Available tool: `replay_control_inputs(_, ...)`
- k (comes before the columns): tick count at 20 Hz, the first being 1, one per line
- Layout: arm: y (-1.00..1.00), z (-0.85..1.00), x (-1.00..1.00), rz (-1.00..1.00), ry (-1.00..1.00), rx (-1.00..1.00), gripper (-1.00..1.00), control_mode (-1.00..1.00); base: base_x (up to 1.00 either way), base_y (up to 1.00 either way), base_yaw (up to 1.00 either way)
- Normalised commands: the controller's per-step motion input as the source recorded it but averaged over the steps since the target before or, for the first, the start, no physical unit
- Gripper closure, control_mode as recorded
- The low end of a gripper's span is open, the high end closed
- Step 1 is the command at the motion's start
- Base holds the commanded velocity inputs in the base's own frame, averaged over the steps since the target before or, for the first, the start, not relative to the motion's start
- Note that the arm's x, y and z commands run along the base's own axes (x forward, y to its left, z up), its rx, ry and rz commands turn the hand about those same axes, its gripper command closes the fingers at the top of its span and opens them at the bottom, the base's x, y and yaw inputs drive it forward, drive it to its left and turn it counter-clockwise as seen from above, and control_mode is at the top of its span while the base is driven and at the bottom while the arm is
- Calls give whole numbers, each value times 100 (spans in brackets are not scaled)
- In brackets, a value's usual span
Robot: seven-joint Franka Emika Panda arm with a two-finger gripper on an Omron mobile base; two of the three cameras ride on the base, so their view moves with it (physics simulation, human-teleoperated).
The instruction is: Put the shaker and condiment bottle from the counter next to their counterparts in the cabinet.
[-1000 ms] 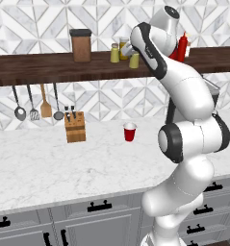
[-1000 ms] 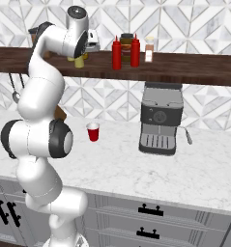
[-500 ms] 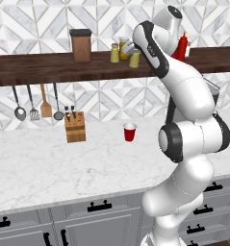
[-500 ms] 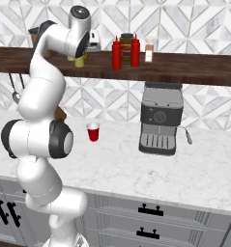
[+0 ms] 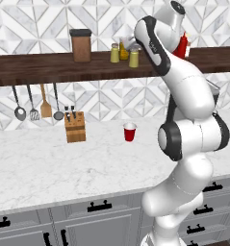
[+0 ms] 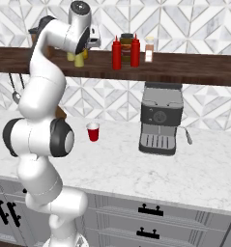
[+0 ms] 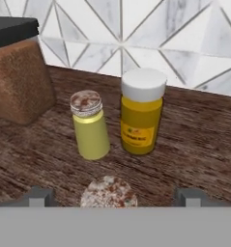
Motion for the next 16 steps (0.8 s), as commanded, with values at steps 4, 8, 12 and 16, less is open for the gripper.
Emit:
replay_control_inputs(4,0,32,0,0,0,0,-100,-100,0,0,0)
replay_control_inputs(8,0,-3,-67,0,-8,2,-100,-100,0,0,0)
replay_control_inputs(12,0,-26,-100,0,-16,4,-100,-100,0,0,0)
replay_control_inputs(16,0,-37,-100,0,-17,3,-100,-100,0,0,0)
